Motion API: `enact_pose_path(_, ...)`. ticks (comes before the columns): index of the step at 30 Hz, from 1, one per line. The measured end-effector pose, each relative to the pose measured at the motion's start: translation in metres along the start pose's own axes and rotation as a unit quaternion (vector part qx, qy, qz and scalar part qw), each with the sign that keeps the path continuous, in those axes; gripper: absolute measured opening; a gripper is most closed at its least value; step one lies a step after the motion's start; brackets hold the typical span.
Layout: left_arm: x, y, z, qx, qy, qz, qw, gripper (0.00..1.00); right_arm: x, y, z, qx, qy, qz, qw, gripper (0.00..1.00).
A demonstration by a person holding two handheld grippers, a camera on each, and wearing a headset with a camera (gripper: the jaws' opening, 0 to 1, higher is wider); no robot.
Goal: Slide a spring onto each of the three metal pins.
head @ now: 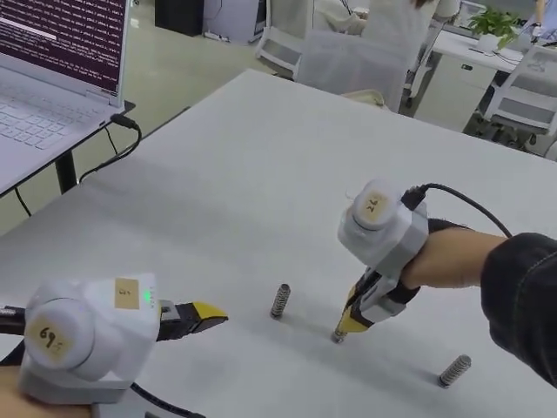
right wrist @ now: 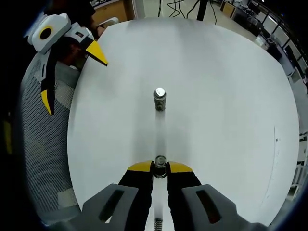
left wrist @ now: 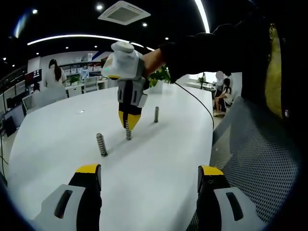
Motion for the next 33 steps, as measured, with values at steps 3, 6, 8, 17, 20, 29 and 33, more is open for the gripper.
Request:
enact_pose_path(3, 0.000, 0.000, 0.000, 0.000, 0.000, 0.000, 1.0000, 0.79, 0.000, 0.001, 0.000, -0.002, 0.000, 0.001, 1.0000, 0.08)
enact_pose_path(6, 0.000, 0.000, 0.001, 0.000, 0.001, 0.001, 1.0000, 0.79, 0.000, 0.003, 0.000, -0.004, 0.000, 0.002, 1.0000, 0.08)
enact_pose_path(8, 0.001, -0.001, 0.001, 0.001, 0.000, 0.000, 1.0000, 0.79, 0.001, 0.005, 0.000, -0.005, 0.000, 0.004, 1.0000, 0.08)
enact_pose_path(17, 0.001, -0.001, 0.001, 0.002, 0.000, -0.001, 1.0000, 0.79, 0.002, 0.009, 0.001, -0.011, 0.001, 0.008, 0.9999, 0.08)
enact_pose_path(20, 0.001, -0.001, 0.001, 0.001, 0.000, -0.001, 1.0000, 0.79, 0.002, 0.010, 0.002, -0.011, 0.002, 0.009, 0.9999, 0.08)
enact_pose_path(29, 0.001, -0.001, 0.001, 0.001, 0.001, -0.001, 1.0000, 0.79, 0.002, 0.013, 0.005, -0.009, 0.001, 0.012, 0.9999, 0.08)
enact_pose_path(33, 0.001, -0.001, 0.002, 0.001, 0.002, -0.001, 1.0000, 0.79, 0.002, 0.014, 0.006, -0.008, 0.000, 0.014, 0.9999, 0.08)
Point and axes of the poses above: the centre of the closed fingertips' face, and the gripper's own axes: z roughly forward along the fingers, x roughly to its right, y roughly out of its underside, the point moved 5 cm from there along -z, roughly backward along the fingers
